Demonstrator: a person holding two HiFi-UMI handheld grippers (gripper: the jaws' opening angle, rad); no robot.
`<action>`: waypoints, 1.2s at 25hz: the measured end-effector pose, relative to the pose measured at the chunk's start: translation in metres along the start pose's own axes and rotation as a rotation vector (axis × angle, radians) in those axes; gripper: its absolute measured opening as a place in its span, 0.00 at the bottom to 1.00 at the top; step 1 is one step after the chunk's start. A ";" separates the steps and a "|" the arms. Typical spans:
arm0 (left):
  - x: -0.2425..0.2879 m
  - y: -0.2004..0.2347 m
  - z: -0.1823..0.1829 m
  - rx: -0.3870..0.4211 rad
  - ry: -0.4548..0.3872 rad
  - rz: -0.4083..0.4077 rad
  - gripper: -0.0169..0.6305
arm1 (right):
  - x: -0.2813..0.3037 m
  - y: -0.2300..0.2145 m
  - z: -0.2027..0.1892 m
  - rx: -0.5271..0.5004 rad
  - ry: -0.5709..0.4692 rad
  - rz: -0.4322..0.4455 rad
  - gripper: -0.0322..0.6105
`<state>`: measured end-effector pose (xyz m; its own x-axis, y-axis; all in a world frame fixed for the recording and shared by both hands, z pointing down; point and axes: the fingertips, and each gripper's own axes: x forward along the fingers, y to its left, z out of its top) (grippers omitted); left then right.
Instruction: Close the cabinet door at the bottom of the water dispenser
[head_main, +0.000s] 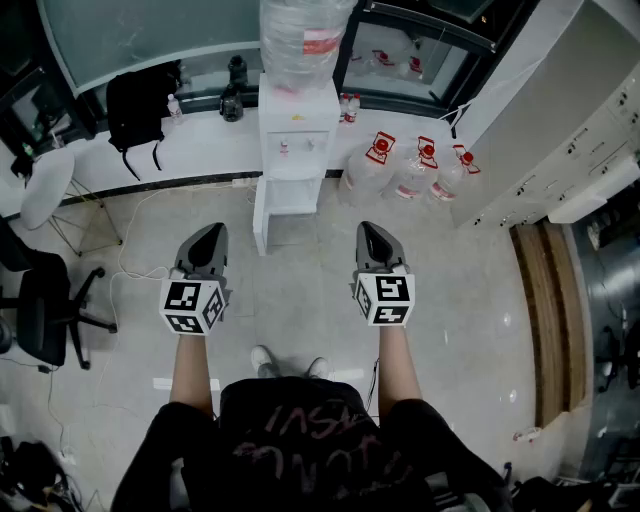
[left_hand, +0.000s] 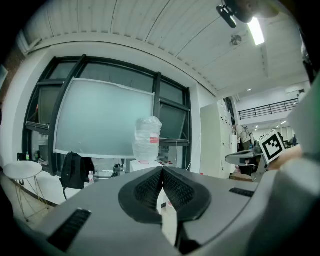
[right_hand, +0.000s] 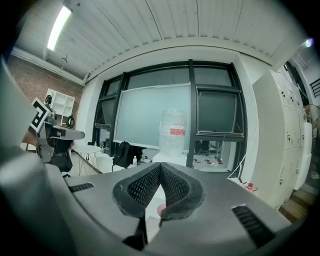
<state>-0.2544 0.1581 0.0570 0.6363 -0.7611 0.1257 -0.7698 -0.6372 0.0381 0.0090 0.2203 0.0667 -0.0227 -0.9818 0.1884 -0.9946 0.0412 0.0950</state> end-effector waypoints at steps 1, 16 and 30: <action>0.000 0.001 0.000 -0.001 0.002 -0.001 0.05 | 0.001 0.001 0.000 0.004 0.000 0.000 0.07; 0.023 0.029 -0.007 0.001 0.022 -0.048 0.05 | 0.030 0.021 -0.004 0.011 0.019 -0.010 0.07; 0.084 0.062 -0.044 -0.023 0.085 -0.090 0.05 | 0.089 0.010 -0.030 0.048 0.061 -0.047 0.07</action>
<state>-0.2510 0.0595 0.1135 0.6968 -0.6877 0.2041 -0.7116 -0.6985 0.0758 0.0002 0.1392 0.1133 0.0286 -0.9694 0.2440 -0.9982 -0.0148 0.0583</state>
